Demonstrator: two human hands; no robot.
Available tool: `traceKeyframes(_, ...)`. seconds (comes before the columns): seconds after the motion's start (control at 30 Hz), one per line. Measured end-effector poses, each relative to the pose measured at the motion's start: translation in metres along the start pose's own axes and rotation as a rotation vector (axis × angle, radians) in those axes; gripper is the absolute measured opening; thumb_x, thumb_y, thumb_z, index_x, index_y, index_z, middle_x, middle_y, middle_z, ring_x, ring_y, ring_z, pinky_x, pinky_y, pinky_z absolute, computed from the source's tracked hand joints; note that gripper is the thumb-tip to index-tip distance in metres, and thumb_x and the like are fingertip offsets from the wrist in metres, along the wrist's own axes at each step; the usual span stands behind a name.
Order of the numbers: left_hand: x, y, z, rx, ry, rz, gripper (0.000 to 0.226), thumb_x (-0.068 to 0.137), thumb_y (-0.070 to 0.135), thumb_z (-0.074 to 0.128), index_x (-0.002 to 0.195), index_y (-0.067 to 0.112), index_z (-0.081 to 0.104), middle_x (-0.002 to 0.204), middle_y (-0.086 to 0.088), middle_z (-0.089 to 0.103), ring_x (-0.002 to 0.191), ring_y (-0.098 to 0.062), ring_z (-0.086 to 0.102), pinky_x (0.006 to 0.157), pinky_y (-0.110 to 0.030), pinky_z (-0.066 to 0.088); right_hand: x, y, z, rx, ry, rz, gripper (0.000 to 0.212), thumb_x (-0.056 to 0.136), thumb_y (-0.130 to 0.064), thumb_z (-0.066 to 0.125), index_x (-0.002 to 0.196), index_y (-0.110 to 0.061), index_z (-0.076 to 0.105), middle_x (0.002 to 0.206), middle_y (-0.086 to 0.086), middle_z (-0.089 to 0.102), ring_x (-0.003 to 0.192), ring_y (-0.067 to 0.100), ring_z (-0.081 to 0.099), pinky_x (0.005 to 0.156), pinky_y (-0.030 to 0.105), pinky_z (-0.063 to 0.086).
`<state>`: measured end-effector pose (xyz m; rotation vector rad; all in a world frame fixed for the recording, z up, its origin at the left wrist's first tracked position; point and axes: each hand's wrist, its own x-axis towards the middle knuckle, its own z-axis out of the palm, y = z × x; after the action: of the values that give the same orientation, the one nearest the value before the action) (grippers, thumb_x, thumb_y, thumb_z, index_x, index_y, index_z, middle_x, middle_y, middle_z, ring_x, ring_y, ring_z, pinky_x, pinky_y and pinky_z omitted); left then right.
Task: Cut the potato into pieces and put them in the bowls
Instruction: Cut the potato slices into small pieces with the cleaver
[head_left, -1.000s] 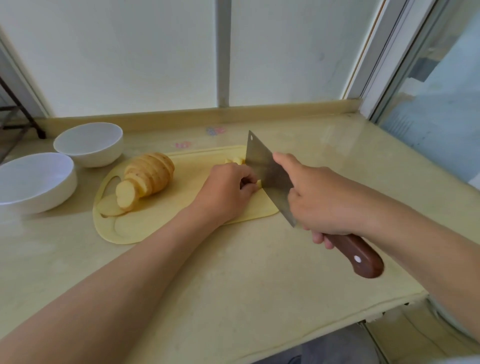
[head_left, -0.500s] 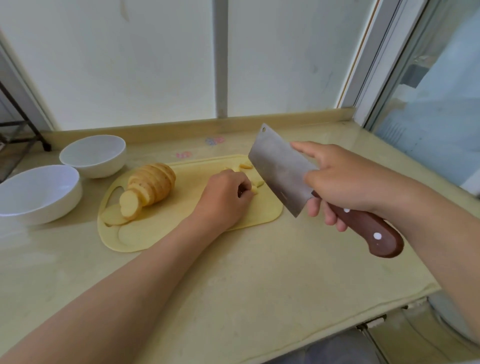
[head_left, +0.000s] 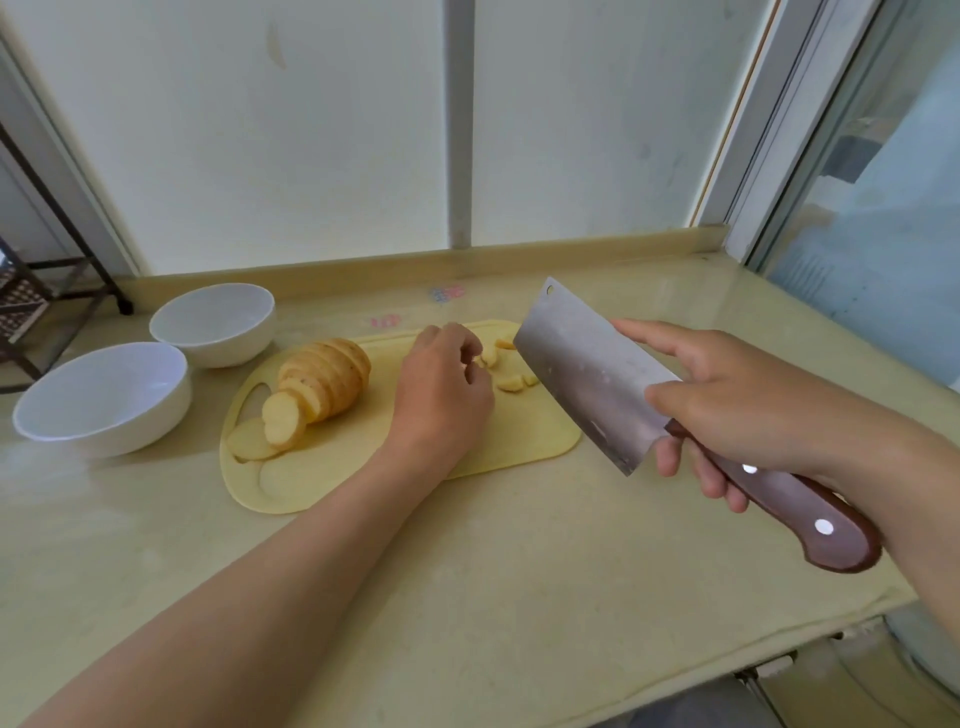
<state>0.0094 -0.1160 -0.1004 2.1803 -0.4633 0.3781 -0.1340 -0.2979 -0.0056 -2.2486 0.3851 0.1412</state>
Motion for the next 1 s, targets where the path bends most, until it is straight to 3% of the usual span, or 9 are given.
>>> traceKeyframes(0.13, 0.003, -0.004, -0.007, 0.132, -0.109, -0.138, 0.035, 0.082, 0.013, 0.059, 0.116, 0.019, 0.048, 0.112, -0.001, 0.046, 0.105, -0.022, 0.045, 0.090, -0.031, 0.040, -0.006, 0.002, -0.003, -0.034, 0.015, -0.012, 0.076, 0.103, -0.008, 0.036, 0.155, -0.062, 0.023, 0.068, 0.017, 0.070, 0.042, 0.027, 0.057, 0.043, 0.035, 0.052)
traceKeyframes(0.2, 0.002, -0.002, -0.010, 0.224, -0.185, -0.173, 0.041, 0.083, 0.022, 0.060, 0.120, 0.018, 0.046, 0.112, -0.002, 0.047, 0.106, -0.025, 0.044, 0.093, -0.037, 0.041, -0.007, 0.002, -0.003, -0.038, 0.030, -0.022, 0.075, 0.105, -0.008, 0.035, 0.156, -0.061, 0.023, 0.069, 0.017, 0.070, 0.041, 0.026, 0.057, 0.043, 0.035, 0.052)
traceKeyframes(0.4, 0.004, -0.003, -0.018, 0.331, -0.244, -0.066, 0.019, 0.090, 0.018, 0.056, 0.109, 0.015, 0.061, 0.104, -0.002, 0.059, 0.098, -0.024, 0.055, 0.088, -0.038, 0.048, -0.009, 0.004, 0.002, -0.034, 0.020, -0.035, 0.073, 0.105, -0.010, 0.035, 0.155, -0.062, 0.023, 0.068, 0.015, 0.069, 0.042, 0.024, 0.057, 0.043, 0.034, 0.052)
traceKeyframes(0.53, 0.000, -0.001, -0.019, 0.201, -0.310, 0.045, 0.013, 0.089, 0.019, 0.065, 0.102, 0.016, 0.066, 0.094, 0.003, 0.064, 0.090, -0.017, 0.059, 0.080, -0.031, 0.051, -0.013, 0.005, 0.000, -0.029, 0.012, -0.033, 0.074, 0.105, -0.010, 0.036, 0.153, -0.065, 0.025, 0.062, 0.012, 0.068, 0.040, 0.023, 0.055, 0.044, 0.036, 0.052)
traceKeyframes(0.7, 0.007, 0.001, -0.032, 0.159, -0.450, 0.083, 0.014, 0.082, 0.018, 0.073, 0.096, 0.017, 0.073, 0.089, 0.006, 0.069, 0.085, -0.009, 0.064, 0.080, -0.024, 0.054, -0.023, -0.004, 0.003, -0.040, -0.014, -0.048, 0.074, 0.105, -0.010, 0.036, 0.123, -0.082, 0.028, 0.062, 0.009, 0.067, 0.042, 0.024, 0.057, 0.045, 0.038, 0.055)
traceKeyframes(0.87, 0.008, -0.006, -0.041, 0.133, -0.511, 0.128, 0.012, 0.081, 0.013, 0.073, 0.090, 0.019, 0.075, 0.086, 0.011, 0.069, 0.082, -0.005, 0.064, 0.078, -0.019, 0.054, -0.024, -0.009, 0.009, -0.102, -0.027, -0.074, 0.074, 0.107, -0.013, 0.036, 0.148, -0.072, 0.022, 0.065, 0.009, 0.068, 0.042, 0.022, 0.057, 0.045, 0.035, 0.054)
traceKeyframes(1.0, 0.003, -0.008, -0.038, 0.127, -0.481, 0.196, 0.009, 0.085, 0.014, 0.071, 0.090, 0.021, 0.074, 0.086, 0.012, 0.065, 0.079, -0.004, 0.059, 0.072, -0.014, 0.048, -0.027, -0.017, 0.015, -0.178, -0.053, -0.070, 0.071, 0.107, -0.017, 0.036, 0.149, -0.073, 0.019, 0.078, 0.013, 0.070, 0.044, 0.020, 0.060, 0.046, 0.034, 0.056)
